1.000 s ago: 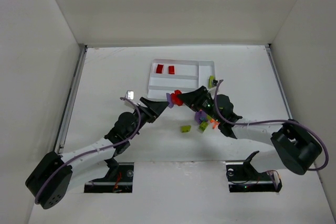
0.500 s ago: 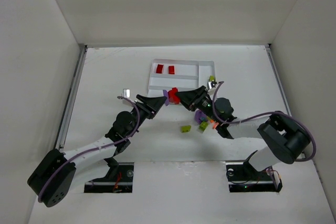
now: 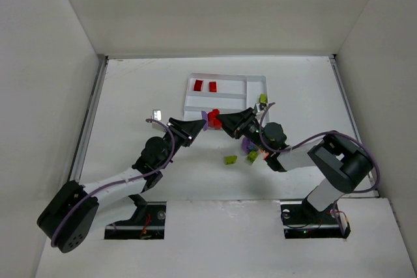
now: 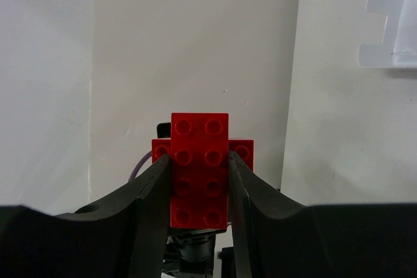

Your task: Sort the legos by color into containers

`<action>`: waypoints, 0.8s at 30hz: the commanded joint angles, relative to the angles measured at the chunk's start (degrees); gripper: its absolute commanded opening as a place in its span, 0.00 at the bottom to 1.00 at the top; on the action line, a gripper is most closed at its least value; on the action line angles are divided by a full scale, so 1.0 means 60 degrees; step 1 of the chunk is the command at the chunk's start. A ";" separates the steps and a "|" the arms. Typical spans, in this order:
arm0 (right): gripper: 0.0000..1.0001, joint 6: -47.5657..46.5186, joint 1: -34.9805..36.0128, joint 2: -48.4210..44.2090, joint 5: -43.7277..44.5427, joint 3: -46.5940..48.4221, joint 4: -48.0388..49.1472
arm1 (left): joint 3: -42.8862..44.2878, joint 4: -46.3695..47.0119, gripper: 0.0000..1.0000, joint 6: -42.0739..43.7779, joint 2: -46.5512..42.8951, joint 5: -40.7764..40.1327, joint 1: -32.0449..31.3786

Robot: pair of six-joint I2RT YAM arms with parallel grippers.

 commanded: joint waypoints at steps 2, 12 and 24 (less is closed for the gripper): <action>0.20 0.0090 0.0081 -0.0059 -0.0137 0.0022 0.1348 | 0.0310 0.0989 0.13 0.0156 -0.0330 0.0034 0.0183; 0.19 0.0119 -0.0534 -0.0309 -0.0356 -0.0477 0.1670 | -0.0086 0.0491 0.10 0.0068 -0.1282 0.0400 0.0931; 0.18 -0.1402 -0.1251 -0.0484 -0.0591 0.0487 -0.1458 | -0.0203 -0.0123 0.11 0.0389 -0.1473 0.1146 0.1428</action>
